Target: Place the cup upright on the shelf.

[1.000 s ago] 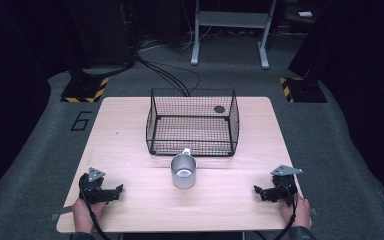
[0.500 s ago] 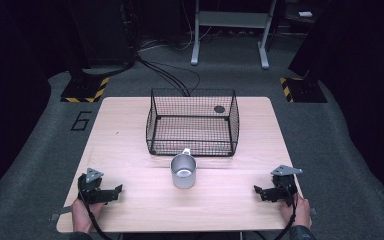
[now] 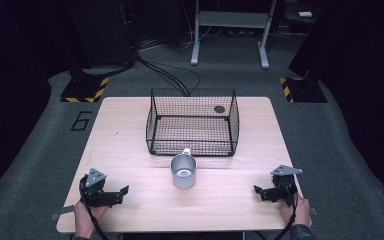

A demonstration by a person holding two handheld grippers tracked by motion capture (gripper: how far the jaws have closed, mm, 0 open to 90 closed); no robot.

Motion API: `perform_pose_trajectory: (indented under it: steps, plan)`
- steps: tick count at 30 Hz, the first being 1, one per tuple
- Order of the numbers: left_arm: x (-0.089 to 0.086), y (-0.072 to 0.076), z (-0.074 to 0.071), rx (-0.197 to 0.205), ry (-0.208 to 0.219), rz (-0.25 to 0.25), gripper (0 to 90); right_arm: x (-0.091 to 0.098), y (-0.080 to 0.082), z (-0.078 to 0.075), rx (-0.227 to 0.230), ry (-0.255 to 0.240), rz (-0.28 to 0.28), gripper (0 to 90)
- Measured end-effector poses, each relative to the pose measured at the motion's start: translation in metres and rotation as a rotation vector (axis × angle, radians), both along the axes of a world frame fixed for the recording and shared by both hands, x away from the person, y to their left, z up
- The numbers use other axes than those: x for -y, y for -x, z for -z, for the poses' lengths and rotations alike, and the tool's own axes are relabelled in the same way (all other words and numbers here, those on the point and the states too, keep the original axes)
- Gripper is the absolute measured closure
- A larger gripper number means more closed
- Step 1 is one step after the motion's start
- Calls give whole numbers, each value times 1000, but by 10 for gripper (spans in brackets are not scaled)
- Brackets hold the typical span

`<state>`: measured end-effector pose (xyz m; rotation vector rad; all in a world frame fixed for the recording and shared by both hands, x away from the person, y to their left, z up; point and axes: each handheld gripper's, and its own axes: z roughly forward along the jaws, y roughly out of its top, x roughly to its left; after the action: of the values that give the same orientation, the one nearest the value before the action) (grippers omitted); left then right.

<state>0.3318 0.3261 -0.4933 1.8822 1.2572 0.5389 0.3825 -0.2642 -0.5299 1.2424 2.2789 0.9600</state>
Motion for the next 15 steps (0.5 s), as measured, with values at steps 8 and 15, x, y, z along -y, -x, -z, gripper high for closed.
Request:
perform_pose_trajectory:
  steps: [8, 15]
  plan:
    - [17, 5, -14, 34, 27, 71, 0, 0, 0, 0, 3, -3, 1, 0]
    - [32, 7, -23, 46, 53, 124, 0, 0, 0, 0, 4, -2, 1, 0]
